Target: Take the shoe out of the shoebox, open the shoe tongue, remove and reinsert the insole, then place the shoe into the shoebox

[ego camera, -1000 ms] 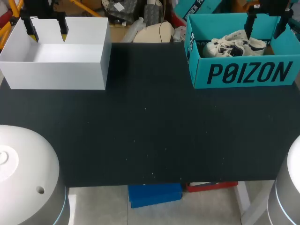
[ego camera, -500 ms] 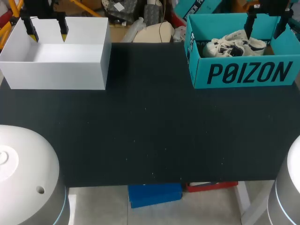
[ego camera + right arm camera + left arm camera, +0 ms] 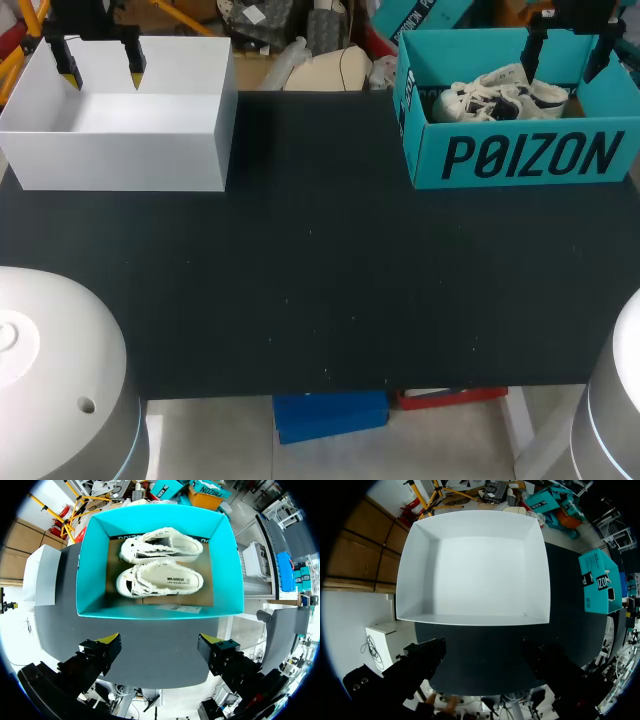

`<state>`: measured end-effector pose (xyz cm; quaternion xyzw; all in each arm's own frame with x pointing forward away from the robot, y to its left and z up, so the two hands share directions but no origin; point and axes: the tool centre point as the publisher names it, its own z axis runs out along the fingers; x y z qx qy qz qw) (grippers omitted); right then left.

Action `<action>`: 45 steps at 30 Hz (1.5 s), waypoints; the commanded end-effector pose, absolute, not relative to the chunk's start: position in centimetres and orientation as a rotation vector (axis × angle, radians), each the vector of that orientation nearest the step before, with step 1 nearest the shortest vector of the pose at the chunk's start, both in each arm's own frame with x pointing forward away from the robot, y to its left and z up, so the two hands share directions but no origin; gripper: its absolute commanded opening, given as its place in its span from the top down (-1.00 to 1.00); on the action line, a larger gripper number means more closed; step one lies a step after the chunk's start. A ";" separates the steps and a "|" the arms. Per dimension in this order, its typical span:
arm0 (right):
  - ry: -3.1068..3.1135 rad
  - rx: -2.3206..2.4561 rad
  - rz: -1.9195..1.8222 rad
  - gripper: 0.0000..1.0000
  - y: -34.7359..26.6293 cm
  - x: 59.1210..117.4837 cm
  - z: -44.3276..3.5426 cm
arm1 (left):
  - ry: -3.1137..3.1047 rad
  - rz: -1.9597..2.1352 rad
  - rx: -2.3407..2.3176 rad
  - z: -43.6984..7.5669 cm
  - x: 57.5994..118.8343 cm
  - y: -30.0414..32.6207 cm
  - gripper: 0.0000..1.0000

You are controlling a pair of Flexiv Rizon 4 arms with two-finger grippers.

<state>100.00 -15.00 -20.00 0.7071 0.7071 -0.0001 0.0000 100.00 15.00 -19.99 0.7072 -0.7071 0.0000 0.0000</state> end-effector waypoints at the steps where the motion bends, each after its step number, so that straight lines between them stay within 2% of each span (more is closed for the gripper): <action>1: 2.221 2.221 0.000 -1.00 -15.0 100.0 -20.0 | -2.221 0.000 2.222 -20.0 100.0 15.0 -1.00; 11: 2.221 2.221 0.000 -1.00 -15.0 100.0 -20.0 | -2.221 0.000 2.222 -20.0 100.0 15.0 -1.00; 12: 2.221 2.221 0.000 -0.60 -15.0 100.0 -20.0 | -2.221 0.000 2.222 -20.0 100.0 15.0 -1.00; 14: 2.221 2.221 0.000 1.00 -15.0 100.0 -20.0 | -2.221 0.000 2.222 -20.0 100.0 15.0 -1.00; 21: 2.221 2.221 0.000 1.00 -15.0 100.0 -20.0 | -2.221 0.000 2.222 -20.0 100.0 15.0 -1.00; 22: 2.221 2.221 0.000 0.18 -15.0 100.0 -20.0 | -2.221 0.000 2.222 -20.0 100.0 15.0 -1.00; 23: 2.221 2.221 0.000 -1.00 -15.0 100.0 -20.0 | -2.221 0.000 2.222 -20.0 100.0 15.0 -1.00; 41: 2.221 2.221 0.000 -1.00 -15.0 100.0 -20.0 | -2.221 0.000 2.222 -20.0 100.0 15.0 -1.00; 45: 2.513 1.735 -0.069 -1.00 -13.8 99.9 -19.4 | -2.221 0.000 2.222 -20.0 100.0 15.0 -1.00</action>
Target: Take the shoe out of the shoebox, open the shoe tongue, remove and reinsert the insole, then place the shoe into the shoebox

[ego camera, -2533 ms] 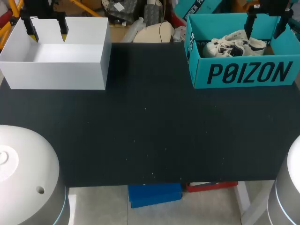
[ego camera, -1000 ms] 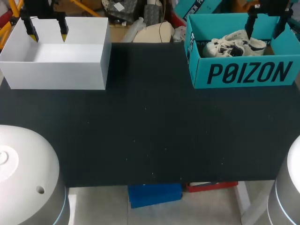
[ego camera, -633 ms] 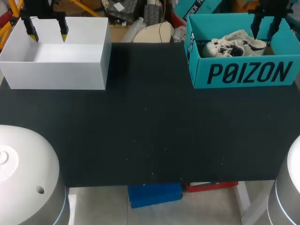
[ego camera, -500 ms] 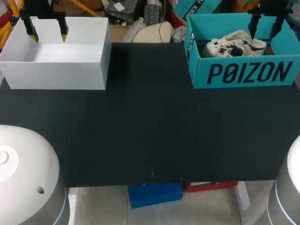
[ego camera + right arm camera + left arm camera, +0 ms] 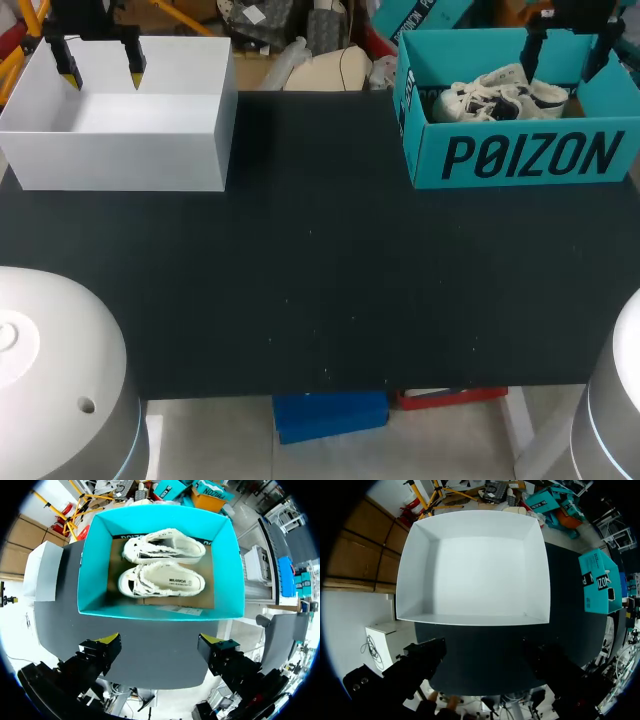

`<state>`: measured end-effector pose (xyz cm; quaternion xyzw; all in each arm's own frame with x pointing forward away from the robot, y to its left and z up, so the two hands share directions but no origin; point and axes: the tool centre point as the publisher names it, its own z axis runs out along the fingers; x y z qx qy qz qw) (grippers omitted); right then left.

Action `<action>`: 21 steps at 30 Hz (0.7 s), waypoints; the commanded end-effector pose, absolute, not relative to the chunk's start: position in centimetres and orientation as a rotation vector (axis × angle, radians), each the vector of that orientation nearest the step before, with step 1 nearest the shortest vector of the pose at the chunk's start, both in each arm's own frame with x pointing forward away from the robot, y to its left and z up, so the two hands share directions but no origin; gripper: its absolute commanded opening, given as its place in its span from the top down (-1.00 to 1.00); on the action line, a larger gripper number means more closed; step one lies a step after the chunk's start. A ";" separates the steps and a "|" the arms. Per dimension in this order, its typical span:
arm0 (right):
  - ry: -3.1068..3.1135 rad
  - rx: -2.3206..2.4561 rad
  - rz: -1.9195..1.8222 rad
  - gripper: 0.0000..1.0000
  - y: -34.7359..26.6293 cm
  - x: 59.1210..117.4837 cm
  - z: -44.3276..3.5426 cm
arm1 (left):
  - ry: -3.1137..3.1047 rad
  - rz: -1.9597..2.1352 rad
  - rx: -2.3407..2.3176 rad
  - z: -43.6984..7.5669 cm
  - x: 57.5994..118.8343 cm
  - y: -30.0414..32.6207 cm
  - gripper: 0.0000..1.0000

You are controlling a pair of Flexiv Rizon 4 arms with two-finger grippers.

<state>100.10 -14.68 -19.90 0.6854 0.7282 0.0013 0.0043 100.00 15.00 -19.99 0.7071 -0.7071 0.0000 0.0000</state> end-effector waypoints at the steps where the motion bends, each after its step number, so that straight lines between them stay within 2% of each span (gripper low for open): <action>1: 2.585 1.589 -0.101 -1.00 -13.7 99.8 -19.2 | -2.221 0.000 2.222 -20.0 100.0 15.0 -1.00; 6: 2.877 0.550 -0.203 -1.00 -13.5 97.4 -18.6 | -2.221 0.000 2.222 -20.0 100.0 15.0 -1.00; 21: 2.904 0.459 -0.202 -1.00 -13.8 97.8 -18.7 | -2.221 0.000 2.222 -20.0 100.0 15.0 -1.00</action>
